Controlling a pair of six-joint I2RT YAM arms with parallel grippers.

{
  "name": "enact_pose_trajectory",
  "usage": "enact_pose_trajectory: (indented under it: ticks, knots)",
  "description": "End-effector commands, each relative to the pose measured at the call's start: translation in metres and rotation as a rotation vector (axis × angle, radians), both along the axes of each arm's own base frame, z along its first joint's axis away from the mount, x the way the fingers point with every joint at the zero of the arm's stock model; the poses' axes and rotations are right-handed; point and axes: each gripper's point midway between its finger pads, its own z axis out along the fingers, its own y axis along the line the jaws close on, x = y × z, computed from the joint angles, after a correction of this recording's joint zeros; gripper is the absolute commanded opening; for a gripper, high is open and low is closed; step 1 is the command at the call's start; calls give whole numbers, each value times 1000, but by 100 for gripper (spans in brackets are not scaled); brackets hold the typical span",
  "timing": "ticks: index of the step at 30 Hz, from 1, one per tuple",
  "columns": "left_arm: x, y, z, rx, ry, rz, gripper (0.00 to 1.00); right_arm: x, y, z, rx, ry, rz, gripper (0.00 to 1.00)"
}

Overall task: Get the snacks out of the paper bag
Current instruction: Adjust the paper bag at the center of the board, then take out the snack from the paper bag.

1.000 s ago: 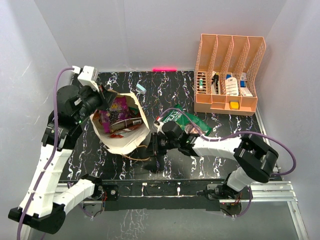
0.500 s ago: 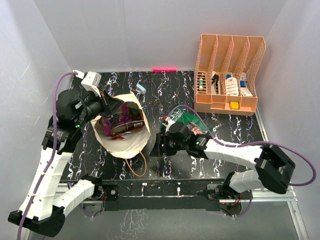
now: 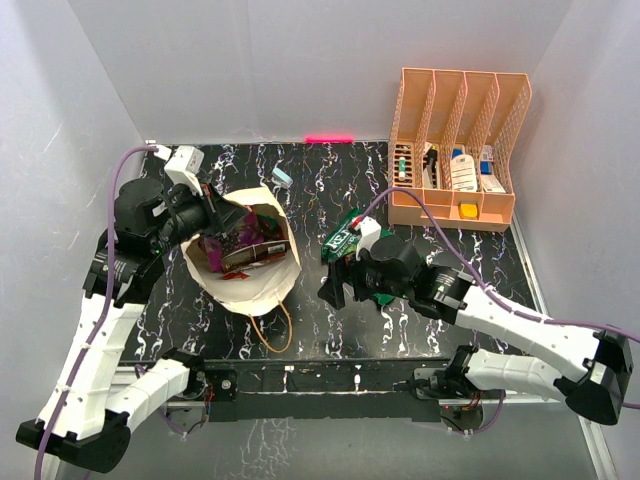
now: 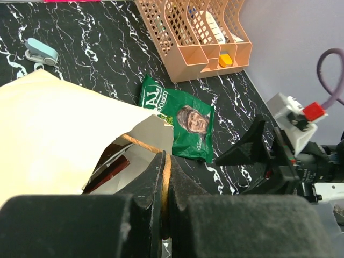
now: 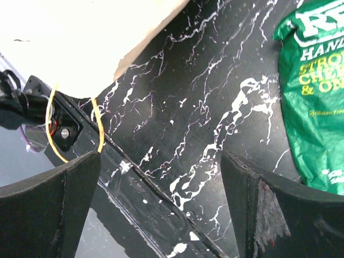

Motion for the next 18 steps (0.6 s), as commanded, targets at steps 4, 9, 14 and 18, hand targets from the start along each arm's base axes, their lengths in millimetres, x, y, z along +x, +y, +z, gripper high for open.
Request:
enact_pose_trajectory:
  ticks: [4,9,14,18]
  knots:
    - [-9,1,11,-31,14,7,0,1,37,105,162,-473,300,98]
    - [-12,3,11,-37,-9,14,0,-20,76,131,137,-729,548,98]
    - [-13,5,14,-31,-7,19,0,-28,130,107,-121,-926,704,98]
    - [-13,5,14,-35,-6,23,0,-2,154,92,-290,-1085,711,94]
